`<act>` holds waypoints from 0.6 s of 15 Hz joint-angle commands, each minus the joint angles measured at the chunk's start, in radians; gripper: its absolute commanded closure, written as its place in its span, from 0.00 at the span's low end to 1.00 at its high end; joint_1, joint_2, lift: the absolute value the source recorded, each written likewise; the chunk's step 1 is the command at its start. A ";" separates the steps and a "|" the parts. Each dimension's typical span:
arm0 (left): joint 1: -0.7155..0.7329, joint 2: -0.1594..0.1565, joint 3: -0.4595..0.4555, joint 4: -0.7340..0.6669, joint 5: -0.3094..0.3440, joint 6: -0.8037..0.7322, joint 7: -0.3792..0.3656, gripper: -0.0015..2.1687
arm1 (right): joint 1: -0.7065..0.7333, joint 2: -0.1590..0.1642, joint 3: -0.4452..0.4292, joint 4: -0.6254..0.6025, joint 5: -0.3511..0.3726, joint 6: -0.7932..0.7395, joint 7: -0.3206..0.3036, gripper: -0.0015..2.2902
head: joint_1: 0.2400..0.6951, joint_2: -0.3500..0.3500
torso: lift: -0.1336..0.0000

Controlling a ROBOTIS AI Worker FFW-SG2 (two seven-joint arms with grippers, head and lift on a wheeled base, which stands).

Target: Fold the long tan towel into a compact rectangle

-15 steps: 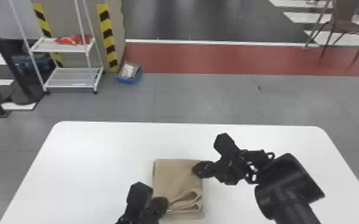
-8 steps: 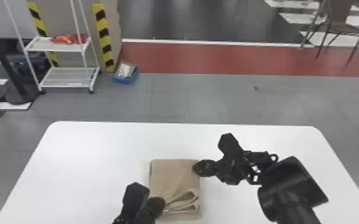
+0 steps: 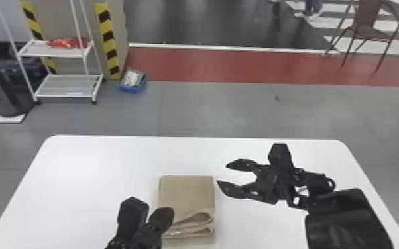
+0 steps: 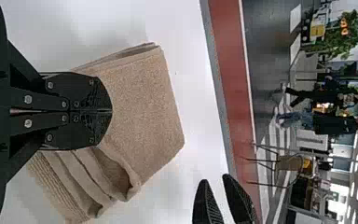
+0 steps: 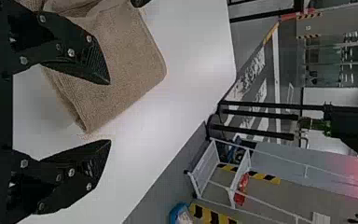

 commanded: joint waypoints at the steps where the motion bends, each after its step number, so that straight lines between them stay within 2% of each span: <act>1: 0.029 0.002 0.019 -0.061 0.003 0.001 0.001 0.75 | 0.042 0.007 -0.029 -0.078 -0.035 0.007 -0.016 0.04 | 1.00 0.36 | 1.00; 2: 0.038 0.002 0.033 -0.078 0.003 -0.002 0.001 0.75 | 0.060 0.011 -0.039 -0.101 -0.049 0.001 -0.052 0.04 | 1.00 0.35 | 1.00; 5: 0.053 0.003 0.057 -0.101 0.001 -0.066 0.016 0.70 | 0.135 0.013 -0.065 -0.137 -0.172 -0.051 -0.180 0.04 | 1.00 0.34 | 1.00; 6: 0.053 0.003 0.073 -0.101 0.004 -0.069 0.018 0.56 | 0.158 0.016 -0.085 -0.148 -0.209 -0.131 -0.203 0.04 | 1.00 0.33 | 1.00; 7: 0.053 0.002 0.100 -0.107 0.021 -0.073 0.018 0.25 | 0.189 0.016 -0.095 -0.170 -0.256 -0.161 -0.243 0.04 | 1.00 0.33 | 1.00; 8: 0.053 0.002 0.122 -0.124 0.039 -0.085 0.019 0.06 | 0.221 0.020 -0.098 -0.199 -0.293 -0.180 -0.279 0.04 | 1.00 0.33 | 1.00; 9: 0.060 0.002 0.145 -0.130 0.053 -0.143 0.045 0.03 | 0.267 0.023 -0.098 -0.245 -0.334 -0.204 -0.332 0.04 | 1.00 0.33 | 1.00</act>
